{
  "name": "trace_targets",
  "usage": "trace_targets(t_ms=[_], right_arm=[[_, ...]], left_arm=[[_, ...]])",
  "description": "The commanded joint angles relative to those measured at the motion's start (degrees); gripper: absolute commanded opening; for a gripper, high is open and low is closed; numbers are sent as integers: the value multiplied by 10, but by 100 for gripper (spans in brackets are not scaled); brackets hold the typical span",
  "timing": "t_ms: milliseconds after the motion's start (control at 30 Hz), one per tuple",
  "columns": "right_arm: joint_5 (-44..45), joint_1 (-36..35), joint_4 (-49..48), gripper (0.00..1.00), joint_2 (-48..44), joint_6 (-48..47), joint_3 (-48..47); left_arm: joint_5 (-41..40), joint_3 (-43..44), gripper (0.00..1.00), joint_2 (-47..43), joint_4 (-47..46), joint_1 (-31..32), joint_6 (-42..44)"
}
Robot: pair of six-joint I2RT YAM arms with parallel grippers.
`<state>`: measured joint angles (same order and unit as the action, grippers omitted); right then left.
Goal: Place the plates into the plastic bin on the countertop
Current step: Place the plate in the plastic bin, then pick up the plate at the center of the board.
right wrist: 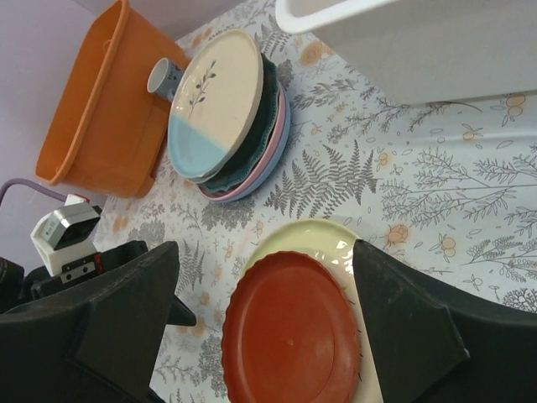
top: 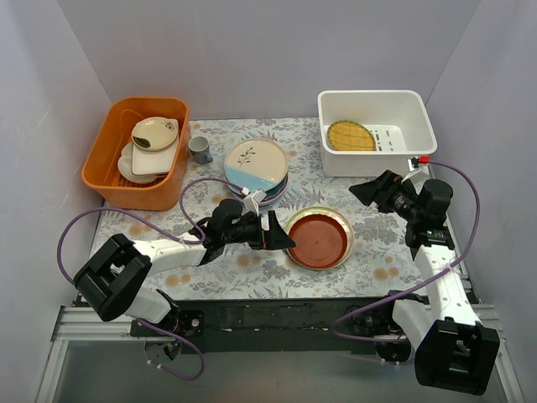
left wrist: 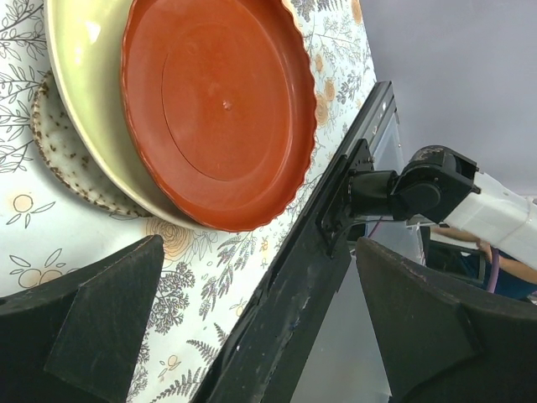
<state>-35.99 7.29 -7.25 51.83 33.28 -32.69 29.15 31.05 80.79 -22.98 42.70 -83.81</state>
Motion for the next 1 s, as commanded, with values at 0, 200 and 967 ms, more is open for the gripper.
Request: trace_targets(t_ms=[0, 200, 967], right_arm=[[5, -10, 27, 90, -7, -32, 17], [15, -26, 43, 89, -2, -50, 32], [54, -64, 116, 63, -7, -88, 83]], left_arm=[[-8, 25, 98, -3, 0, 6, 4], [-16, 24, 98, -2, 3, 14, 4], [-14, 39, 98, 45, -24, 29, 3]])
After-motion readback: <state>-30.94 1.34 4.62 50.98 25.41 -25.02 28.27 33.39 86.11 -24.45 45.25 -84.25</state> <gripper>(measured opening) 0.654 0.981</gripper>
